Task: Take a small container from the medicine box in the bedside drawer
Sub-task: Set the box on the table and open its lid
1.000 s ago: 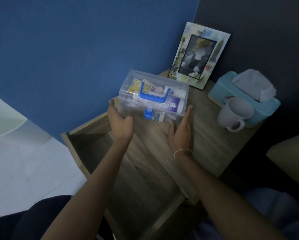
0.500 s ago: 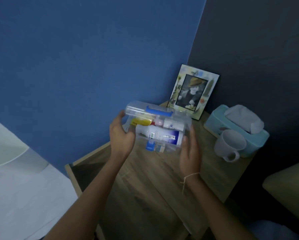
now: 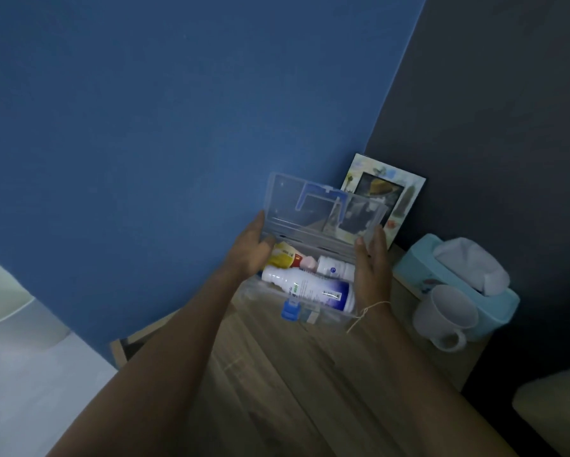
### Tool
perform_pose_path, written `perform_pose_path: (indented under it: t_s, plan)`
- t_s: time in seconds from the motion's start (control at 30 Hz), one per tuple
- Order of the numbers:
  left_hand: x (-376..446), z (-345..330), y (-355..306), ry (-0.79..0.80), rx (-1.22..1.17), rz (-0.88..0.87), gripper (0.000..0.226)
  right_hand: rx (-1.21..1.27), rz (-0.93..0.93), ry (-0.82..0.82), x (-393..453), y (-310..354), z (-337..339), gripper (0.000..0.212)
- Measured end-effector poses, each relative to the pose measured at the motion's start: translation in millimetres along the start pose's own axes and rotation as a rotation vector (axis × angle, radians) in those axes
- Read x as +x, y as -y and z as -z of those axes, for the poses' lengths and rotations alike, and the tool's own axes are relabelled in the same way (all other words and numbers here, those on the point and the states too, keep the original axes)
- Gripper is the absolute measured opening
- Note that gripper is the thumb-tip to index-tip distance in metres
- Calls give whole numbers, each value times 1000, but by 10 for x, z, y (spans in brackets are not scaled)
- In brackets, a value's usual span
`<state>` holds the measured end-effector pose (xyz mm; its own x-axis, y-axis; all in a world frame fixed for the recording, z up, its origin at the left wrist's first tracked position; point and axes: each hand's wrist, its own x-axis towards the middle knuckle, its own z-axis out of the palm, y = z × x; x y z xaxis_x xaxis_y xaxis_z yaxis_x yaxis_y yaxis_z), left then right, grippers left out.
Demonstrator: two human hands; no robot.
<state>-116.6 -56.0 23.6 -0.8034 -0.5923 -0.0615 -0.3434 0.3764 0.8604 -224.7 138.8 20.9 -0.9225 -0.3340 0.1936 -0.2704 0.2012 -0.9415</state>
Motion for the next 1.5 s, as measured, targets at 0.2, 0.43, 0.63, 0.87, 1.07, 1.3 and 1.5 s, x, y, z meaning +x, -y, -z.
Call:
perform_pose_path:
  t_s: [0.2, 0.43, 0.63, 0.87, 1.07, 1.3, 1.5]
  plan:
    - [-41, -109, 39, -50, 74, -22, 64, -267, 68, 116, -47, -91, 14, 72]
    - [-158, -243, 98, -5, 204, -77, 70, -569, 27, 188, -46, -161, 66, 88]
    - [-187, -292, 126, 50, 360, -151, 62, -553, -107, 281, -23, -264, 55, 109]
    - [-206, -262, 103, 59, 410, -146, 61, -491, -128, 297, -12, -225, 114, 95]
    - [-469, -209, 149, -30, 499, -264, 62, -289, -102, 73, -777, -463, 459, 81]
    - [-711, -240, 56, -52, 526, -364, 53, -577, -14, 228, -1345, -832, 418, 90]
    - [-523, -456, -222, 64, 526, -445, 38, -749, 12, 190, -1315, -960, 365, 84]
